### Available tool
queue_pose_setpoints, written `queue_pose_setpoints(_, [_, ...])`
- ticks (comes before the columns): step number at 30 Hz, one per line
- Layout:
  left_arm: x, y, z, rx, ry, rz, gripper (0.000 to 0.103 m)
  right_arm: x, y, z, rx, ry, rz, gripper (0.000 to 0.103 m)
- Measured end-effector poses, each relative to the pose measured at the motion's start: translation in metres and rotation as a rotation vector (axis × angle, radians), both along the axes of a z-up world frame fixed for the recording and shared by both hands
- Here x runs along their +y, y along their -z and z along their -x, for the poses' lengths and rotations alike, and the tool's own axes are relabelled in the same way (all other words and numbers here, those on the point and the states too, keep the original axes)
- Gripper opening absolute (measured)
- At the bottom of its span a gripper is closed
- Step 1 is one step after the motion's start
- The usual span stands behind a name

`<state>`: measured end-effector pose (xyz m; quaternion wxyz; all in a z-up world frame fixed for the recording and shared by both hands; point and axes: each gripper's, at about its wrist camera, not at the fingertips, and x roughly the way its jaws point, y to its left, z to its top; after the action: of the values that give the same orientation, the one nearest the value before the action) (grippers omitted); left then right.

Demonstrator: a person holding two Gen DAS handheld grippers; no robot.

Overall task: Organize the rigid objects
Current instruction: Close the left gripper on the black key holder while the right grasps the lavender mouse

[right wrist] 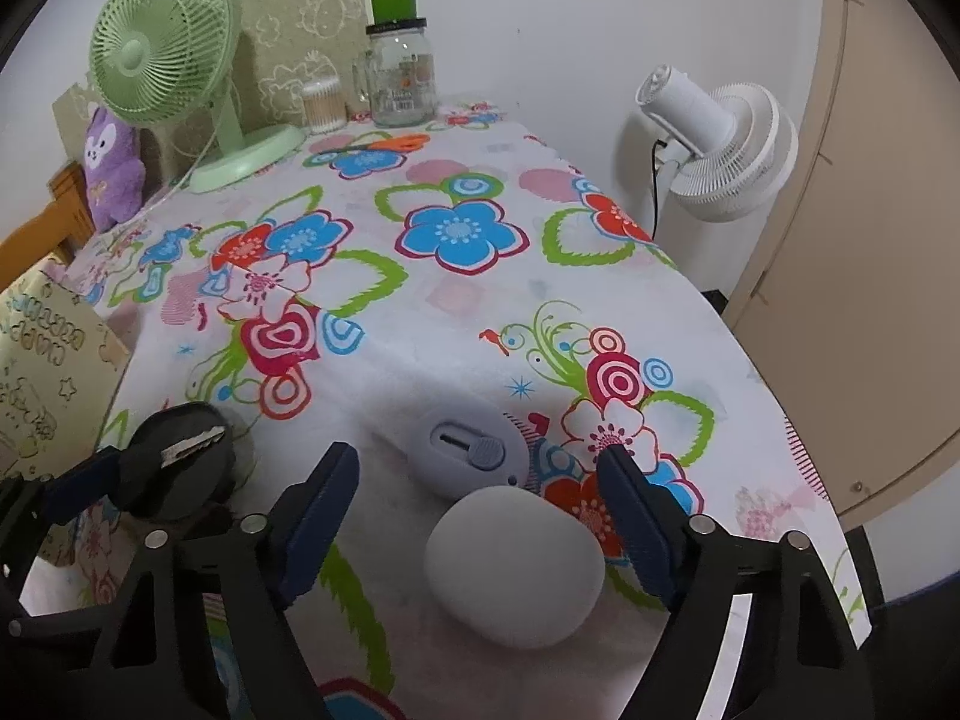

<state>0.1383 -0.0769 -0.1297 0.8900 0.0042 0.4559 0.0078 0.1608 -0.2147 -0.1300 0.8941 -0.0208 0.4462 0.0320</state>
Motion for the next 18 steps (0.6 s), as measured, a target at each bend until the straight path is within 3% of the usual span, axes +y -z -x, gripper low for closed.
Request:
queue_pose_setpoints(5, [0.002, 0.000, -0.002, 0.010, -0.001, 0.003, 0.071, 0.002, 0.005, -0.008, 0.017, 0.001, -0.006, 0.073])
queue_pose_setpoints(10, [0.002, -0.001, -0.003, 0.019, 0.002, 0.004, 0.071, 0.002, 0.006, -0.009, 0.011, 0.013, 0.025, 0.053])
queue_pose_setpoints(12, [0.007, -0.002, -0.004, 0.032, -0.011, 0.050, 0.071, 0.004, 0.005, -0.008, 0.006, 0.003, 0.034, 0.047])
queue_pose_setpoints(14, [0.013, -0.002, -0.005, 0.045, -0.022, 0.097, 0.071, 0.008, 0.005, -0.005, -0.008, -0.006, 0.066, 0.047])
queue_pose_setpoints(18, [0.011, -0.005, -0.001, 0.040, -0.013, 0.082, 0.071, 0.011, 0.005, -0.001, -0.022, -0.006, 0.080, 0.047])
